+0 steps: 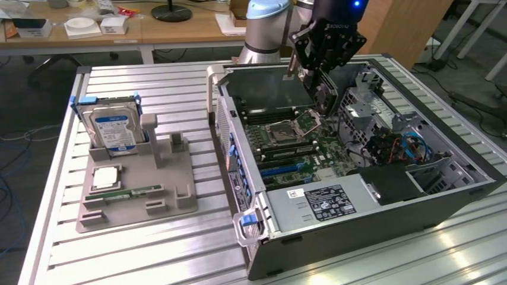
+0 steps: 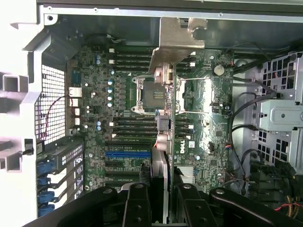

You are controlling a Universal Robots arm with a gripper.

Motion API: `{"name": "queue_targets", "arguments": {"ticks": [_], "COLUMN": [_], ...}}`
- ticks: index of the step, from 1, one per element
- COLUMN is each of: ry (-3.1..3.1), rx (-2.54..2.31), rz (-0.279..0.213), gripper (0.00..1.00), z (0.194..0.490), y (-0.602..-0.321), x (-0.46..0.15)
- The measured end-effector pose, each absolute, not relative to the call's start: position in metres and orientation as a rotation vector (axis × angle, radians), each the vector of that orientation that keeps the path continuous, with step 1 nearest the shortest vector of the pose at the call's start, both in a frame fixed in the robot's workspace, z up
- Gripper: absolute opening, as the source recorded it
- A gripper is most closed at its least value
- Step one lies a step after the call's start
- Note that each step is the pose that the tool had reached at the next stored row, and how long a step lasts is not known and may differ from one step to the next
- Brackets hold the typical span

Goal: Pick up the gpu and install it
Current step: 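Insert the gpu into the slot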

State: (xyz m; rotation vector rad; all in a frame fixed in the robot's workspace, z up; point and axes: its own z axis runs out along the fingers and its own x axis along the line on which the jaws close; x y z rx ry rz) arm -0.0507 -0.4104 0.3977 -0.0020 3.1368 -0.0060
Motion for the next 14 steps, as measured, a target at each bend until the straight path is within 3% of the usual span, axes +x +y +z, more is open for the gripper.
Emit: {"name": "queue_targets", "arguments": {"ticks": [14], "ry": [3.132], "rx": [-0.166], "rz": [0.017], "gripper": [0.27], "z": [0.3977], "y": [-0.4104], "x": [-0.0505]}}
